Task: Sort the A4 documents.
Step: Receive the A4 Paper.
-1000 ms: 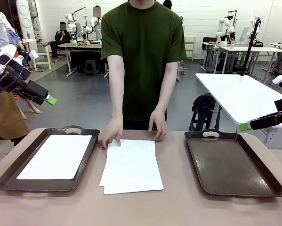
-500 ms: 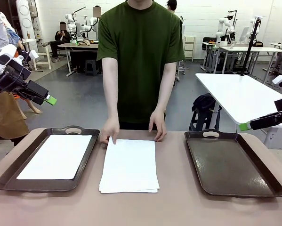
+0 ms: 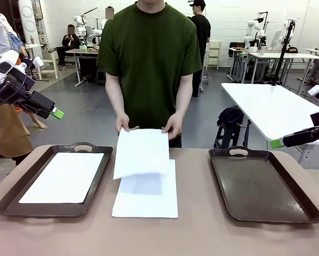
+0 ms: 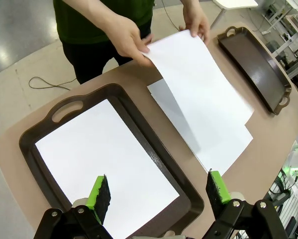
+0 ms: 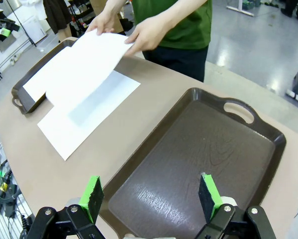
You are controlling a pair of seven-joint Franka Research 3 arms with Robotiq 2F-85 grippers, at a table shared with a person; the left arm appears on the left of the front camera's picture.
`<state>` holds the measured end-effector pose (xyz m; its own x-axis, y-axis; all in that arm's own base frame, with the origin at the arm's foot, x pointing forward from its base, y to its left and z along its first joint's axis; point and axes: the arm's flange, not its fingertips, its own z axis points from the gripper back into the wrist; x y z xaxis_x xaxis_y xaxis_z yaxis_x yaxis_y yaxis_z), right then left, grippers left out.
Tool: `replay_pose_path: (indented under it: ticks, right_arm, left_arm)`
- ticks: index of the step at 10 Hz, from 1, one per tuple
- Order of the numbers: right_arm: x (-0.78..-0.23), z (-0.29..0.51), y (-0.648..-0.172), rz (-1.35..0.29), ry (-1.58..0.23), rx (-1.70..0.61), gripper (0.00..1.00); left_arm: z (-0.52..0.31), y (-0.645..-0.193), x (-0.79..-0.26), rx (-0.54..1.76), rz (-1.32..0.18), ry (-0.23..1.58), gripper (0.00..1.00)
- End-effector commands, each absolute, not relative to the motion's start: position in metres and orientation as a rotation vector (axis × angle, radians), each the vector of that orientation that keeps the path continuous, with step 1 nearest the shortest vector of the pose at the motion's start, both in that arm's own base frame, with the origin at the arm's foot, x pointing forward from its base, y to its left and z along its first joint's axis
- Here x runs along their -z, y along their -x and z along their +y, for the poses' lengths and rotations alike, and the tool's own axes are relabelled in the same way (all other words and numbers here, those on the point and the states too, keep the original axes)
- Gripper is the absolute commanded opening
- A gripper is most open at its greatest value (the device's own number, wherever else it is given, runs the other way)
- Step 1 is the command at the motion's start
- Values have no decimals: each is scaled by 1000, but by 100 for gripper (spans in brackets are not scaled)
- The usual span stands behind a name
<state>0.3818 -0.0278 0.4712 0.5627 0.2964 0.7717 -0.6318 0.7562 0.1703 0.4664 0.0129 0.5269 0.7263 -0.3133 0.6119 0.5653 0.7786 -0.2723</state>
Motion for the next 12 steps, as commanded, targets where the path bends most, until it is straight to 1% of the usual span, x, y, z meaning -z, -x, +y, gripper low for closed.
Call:
replay_pose_path:
  ticks: [1, 12]
  right_arm:
    - [-468, -28, -384, -806, -479, -576, 100]
    - [-468, -28, -384, -806, -479, -576, 100]
  left_arm:
    - [13, -467, -529, 505, -585, 456, 100]
    - [13, -467, -529, 505, -585, 456, 100]
